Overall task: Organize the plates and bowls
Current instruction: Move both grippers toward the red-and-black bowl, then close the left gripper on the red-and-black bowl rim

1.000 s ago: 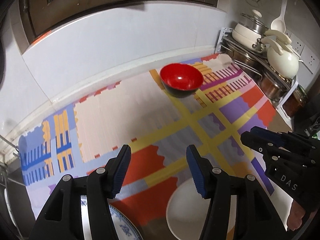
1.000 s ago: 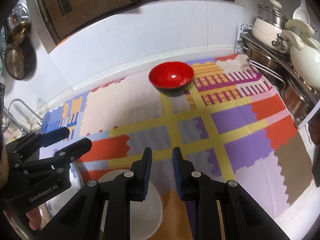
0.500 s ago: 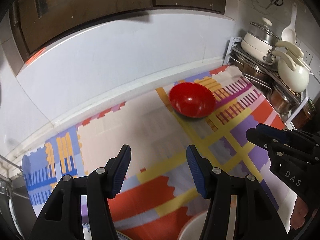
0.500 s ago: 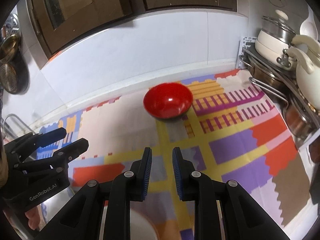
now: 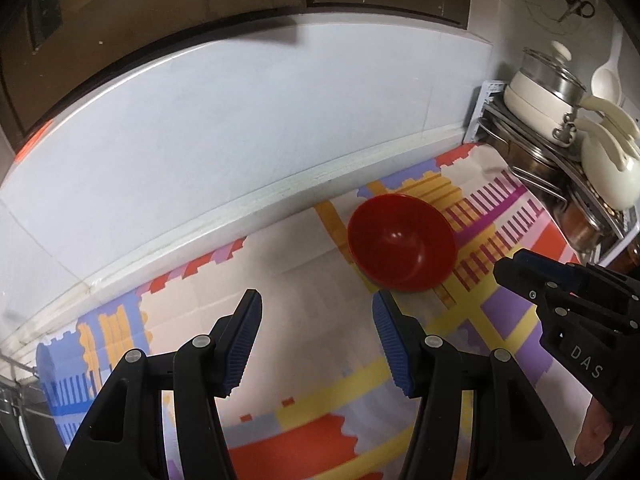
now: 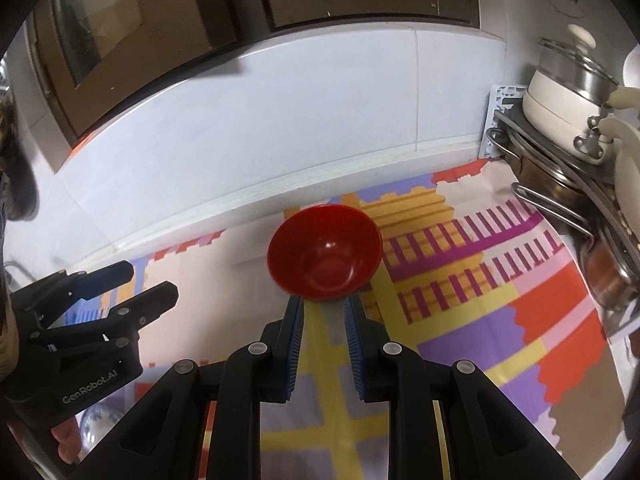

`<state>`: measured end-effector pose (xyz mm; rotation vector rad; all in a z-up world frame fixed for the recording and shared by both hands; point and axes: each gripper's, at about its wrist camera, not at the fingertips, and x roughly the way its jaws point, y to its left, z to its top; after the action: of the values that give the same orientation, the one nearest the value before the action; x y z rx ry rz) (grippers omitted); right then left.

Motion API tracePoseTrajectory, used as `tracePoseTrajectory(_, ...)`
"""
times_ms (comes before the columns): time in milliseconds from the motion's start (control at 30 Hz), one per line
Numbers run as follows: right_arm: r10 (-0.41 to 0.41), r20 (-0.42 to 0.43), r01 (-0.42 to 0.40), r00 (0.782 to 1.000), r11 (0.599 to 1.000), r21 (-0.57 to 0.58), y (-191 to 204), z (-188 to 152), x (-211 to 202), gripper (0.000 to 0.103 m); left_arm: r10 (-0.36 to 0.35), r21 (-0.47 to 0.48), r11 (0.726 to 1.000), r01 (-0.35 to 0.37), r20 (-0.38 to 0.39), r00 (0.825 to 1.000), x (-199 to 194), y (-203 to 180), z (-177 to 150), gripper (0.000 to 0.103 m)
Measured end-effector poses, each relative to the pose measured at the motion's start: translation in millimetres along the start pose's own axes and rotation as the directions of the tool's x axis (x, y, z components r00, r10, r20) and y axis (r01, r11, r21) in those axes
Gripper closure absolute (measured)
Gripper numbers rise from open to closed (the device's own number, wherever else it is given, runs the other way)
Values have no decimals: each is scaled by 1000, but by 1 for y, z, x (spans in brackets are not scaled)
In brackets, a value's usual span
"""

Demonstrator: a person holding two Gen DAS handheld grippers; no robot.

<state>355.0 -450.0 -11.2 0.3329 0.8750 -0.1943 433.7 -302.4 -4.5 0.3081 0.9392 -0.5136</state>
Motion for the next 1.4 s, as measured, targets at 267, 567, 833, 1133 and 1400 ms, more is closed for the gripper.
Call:
tracePoseTrajectory(267,-6,-16,7,1000,1000,17,-15,15,33,80,-11,-9,1000,11,-34,999,42,0,17,46)
tracePoseTrajectory(567,-19,-55,21,998,999,44,-29,25,70,80,-32,-18,999,31,-98,995,92,-2,28,46)
tracePoseTrajectory(833,-28,-97,34,995,997,67,-39,27,98,80,-36,-19,999,33,-145,989,124,-7,32,47)
tracePoseTrajectory(1133,-12,-120,25,993,994,104,-47,23,115,81,-55,-26,998,51,-196,979,149,-15,33,63)
tracePoseTrajectory(1400,-9,-131,23,991,994,111,-48,24,119,85,-88,-30,996,84,-206,974,155,-21,35,83)
